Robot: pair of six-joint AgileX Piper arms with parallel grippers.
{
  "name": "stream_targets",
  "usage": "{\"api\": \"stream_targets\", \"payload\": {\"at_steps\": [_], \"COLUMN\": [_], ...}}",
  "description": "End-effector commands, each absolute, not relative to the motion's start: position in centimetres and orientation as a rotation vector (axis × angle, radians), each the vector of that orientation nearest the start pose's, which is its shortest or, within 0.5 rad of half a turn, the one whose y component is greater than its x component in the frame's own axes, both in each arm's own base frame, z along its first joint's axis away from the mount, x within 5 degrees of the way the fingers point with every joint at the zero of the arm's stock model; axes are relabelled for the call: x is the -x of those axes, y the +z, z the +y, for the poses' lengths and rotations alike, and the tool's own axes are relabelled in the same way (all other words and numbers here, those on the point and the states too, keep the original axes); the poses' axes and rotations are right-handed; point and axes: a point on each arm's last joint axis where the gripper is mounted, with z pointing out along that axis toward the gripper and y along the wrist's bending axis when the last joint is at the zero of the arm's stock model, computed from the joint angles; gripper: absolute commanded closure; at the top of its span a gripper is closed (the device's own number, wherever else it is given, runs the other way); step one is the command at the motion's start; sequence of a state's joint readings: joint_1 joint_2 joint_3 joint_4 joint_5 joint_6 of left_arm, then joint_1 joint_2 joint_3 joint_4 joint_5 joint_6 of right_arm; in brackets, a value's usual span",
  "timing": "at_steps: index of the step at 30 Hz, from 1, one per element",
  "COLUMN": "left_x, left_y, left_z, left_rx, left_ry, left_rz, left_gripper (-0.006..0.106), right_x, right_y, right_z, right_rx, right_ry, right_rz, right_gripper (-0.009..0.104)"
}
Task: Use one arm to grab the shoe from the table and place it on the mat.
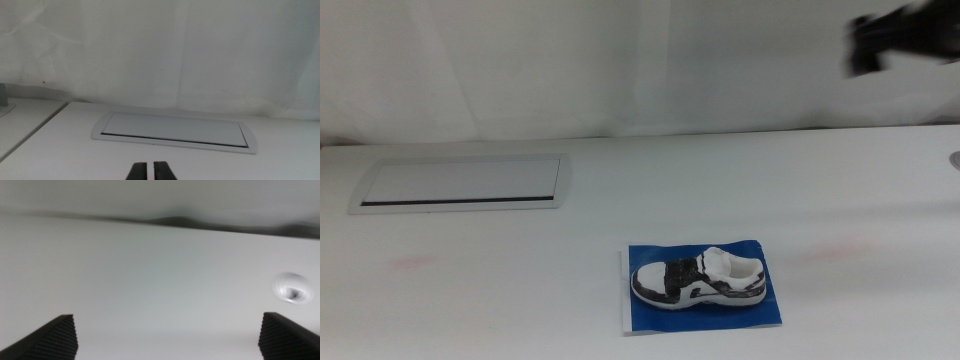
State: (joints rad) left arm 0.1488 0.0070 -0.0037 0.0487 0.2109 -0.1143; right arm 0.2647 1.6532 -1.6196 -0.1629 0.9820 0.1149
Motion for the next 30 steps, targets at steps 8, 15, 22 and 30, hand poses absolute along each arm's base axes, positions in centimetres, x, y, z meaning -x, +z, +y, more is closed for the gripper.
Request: {"api": "stream_targets", "payload": {"at_steps": [8,15,22,30], "left_x": [-5.5,-5.5,-5.5,-5.5], "left_y": [18.2,18.2,18.2,18.2], "left_z": [0.9,0.9,0.9,0.9], "left_rx": [0.200,0.200,0.200,0.200], "left_ry": [0.063,0.063,0.063,0.063], "left_rz": [1.709,1.709,1.709,1.709], "left_gripper": [0.103,0.103,0.103,0.103], "right_x": [-31.2,-25.0,-16.8,-7.5], "right_y": [42.3,45.0,44.9,39.2], "right_z": [-1.7,-2.3,-1.7,-1.2], "right_rx": [-0.159,-0.161,-0.112,-0.080], "right_ry": [-0.142,-0.152,-0.149,-0.143], "right_rz": [2.304,2.162,1.979,1.765], "right_gripper": [0.045,0.098,0.098,0.098]}}
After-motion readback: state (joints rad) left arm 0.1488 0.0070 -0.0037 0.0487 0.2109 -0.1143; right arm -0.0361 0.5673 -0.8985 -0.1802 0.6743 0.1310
